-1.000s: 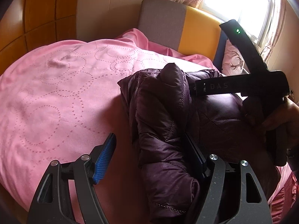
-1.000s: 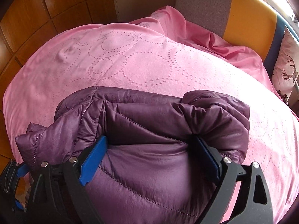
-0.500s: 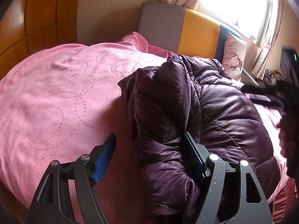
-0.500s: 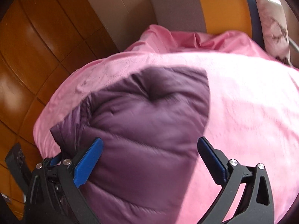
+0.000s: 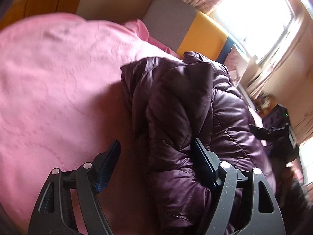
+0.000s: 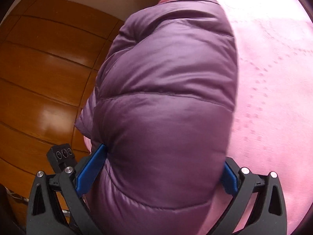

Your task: Fold large clothes

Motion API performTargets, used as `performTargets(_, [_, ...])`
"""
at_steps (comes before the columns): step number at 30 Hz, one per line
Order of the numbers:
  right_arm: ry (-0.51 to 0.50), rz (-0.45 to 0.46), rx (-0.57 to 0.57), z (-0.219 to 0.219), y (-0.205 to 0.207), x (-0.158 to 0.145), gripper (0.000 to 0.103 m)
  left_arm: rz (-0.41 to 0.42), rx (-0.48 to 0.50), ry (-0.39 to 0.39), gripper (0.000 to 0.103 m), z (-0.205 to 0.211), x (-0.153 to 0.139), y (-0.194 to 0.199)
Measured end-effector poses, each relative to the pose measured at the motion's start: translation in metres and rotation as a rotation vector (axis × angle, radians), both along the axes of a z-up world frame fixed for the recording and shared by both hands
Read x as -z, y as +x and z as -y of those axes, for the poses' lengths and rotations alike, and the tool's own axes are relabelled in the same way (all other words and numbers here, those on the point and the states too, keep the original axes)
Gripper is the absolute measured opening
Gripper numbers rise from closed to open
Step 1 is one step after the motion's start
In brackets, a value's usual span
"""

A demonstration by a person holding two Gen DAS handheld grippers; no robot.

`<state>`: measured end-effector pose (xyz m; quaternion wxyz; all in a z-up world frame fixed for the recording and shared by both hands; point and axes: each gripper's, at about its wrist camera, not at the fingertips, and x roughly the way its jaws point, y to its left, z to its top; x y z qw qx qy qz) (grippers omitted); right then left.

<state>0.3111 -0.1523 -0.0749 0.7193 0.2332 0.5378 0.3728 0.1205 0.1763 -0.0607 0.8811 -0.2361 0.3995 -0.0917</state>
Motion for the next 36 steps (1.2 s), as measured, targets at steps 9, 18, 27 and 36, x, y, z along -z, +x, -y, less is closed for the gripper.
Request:
performTargets(9, [-0.002, 0.206, 0.018, 0.025, -0.041, -0.062, 0.057, 0.053, 0.106, -0.207, 0.051, 0.013, -0.004, 0.003])
performTargets(18, [-0.018, 0.318, 0.268, 0.156, -0.075, -0.102, 0.056, 0.071, 0.356, -0.231, 0.051, 0.135, -0.038, 0.057])
performTargets(27, [-0.21, 0.212, 0.558, 0.295, -0.084, -0.063, 0.066, 0.004, 0.597, 0.062, 0.051, 0.328, -0.047, 0.131])
performTargets(36, [-0.317, 0.276, 0.777, 0.336, -0.12, -0.089, 0.094, 0.048, 0.552, 0.237, 0.058, 0.35, -0.032, 0.109])
